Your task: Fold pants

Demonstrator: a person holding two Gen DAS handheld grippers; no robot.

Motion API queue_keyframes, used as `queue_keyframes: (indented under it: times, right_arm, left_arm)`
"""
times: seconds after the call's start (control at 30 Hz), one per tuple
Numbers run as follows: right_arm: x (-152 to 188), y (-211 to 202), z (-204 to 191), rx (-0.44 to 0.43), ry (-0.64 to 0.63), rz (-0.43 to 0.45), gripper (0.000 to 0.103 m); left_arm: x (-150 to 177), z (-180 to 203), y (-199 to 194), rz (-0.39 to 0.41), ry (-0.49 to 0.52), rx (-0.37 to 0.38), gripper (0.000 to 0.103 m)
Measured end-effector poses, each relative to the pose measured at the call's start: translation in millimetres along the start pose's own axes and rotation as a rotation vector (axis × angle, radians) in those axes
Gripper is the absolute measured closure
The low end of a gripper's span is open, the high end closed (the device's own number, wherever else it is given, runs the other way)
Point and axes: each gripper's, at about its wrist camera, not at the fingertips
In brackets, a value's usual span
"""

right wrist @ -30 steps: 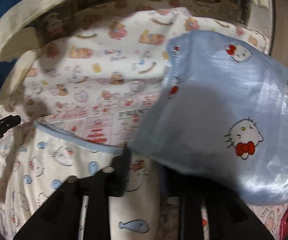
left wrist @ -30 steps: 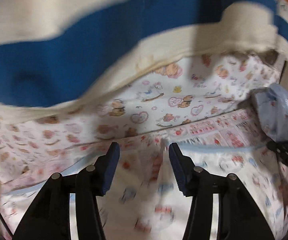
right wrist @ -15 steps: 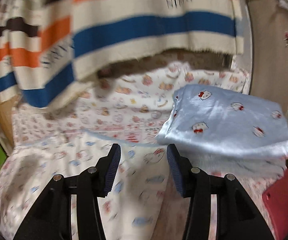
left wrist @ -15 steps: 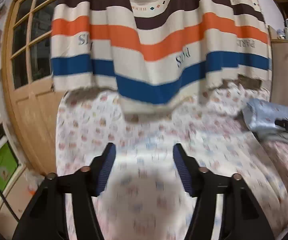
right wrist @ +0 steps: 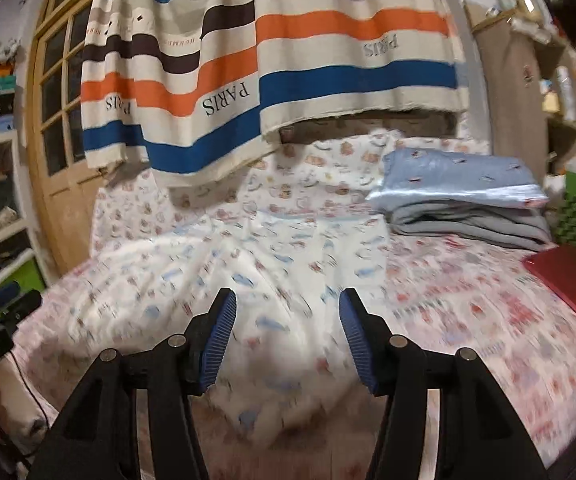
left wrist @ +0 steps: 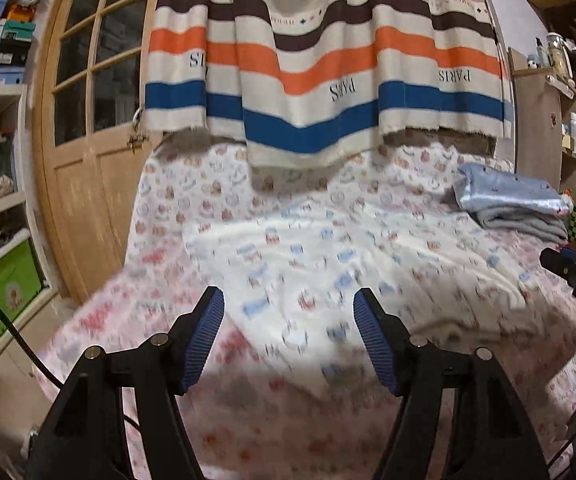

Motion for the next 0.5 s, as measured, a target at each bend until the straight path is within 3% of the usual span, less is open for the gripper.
queue_keyframes:
  times: [0.2,0.37,0.5]
  right_arm:
    - [26,-24,-6,-0.041,0.006,-0.030,0.048]
    - [42,-28,-18,-0.049,-0.052,-0.061,0.050]
    - [51,-26,-29,0.013,-0.140,-0.054,0.050]
  left_arm:
    - [29,10,-7,-0.074,0.000,-0.004,0.037]
    - [48,12,-2,-0.117,0.012,-0.027,0.048]
    - [49,13,0,-0.104,0.015,-0.055,0.048]
Point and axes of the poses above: each gripper's, at about its wrist camera, not at the fingertips, and y roughly the way its jaws point, z to its right, x to its underside, and after that the axes turned 15 degrees about z, right-handed
